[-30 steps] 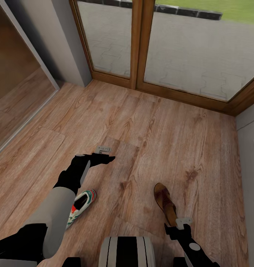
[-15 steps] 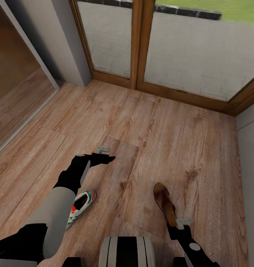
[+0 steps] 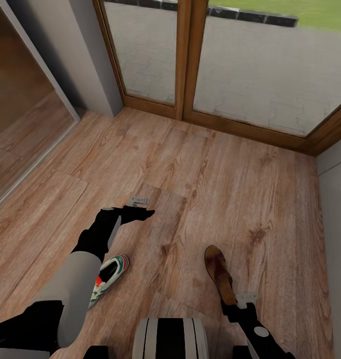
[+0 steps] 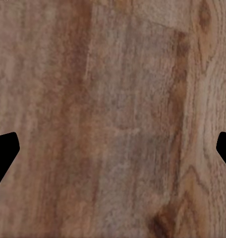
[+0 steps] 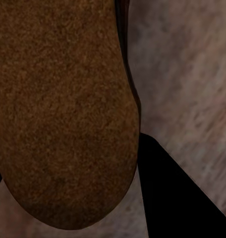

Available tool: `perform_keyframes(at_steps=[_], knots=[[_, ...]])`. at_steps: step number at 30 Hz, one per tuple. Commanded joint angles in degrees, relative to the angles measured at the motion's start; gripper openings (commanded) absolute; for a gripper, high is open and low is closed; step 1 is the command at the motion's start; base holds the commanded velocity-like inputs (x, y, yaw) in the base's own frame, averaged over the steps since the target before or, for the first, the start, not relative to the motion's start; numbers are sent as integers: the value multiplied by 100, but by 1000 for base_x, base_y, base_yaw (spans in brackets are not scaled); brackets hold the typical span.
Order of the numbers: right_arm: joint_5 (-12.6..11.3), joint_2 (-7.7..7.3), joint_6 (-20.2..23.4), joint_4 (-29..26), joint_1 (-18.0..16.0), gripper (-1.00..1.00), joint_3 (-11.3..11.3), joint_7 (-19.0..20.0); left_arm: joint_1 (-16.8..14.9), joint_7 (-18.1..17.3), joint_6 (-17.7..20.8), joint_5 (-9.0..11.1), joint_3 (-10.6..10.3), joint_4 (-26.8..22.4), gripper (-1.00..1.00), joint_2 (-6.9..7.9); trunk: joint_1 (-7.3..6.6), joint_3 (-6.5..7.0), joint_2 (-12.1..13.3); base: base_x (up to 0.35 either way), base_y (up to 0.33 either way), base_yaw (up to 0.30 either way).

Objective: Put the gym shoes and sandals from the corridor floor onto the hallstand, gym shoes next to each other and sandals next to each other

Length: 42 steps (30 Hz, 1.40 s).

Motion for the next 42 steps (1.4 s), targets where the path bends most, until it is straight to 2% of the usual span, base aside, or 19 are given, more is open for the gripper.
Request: perform_keyframes(at_steps=[1, 7, 42], knots=[[35, 5, -17, 5, -2, -100, -36, 36, -3, -56, 22, -60, 38, -7, 100, -8, -1, -3, -1, 0, 0, 0], [35, 3, -17, 5, -2, -100, -36, 36, 0, -55, 22, -64, 39, -10, 100, -7, -1, -3, -1, 0, 0, 0], [27, -2, -26, -11, -2, -100, -52, 18, 1, -46, 24, -101, 99, -145, 100, 52, -91, 772, 46, 0, 0, 0]])
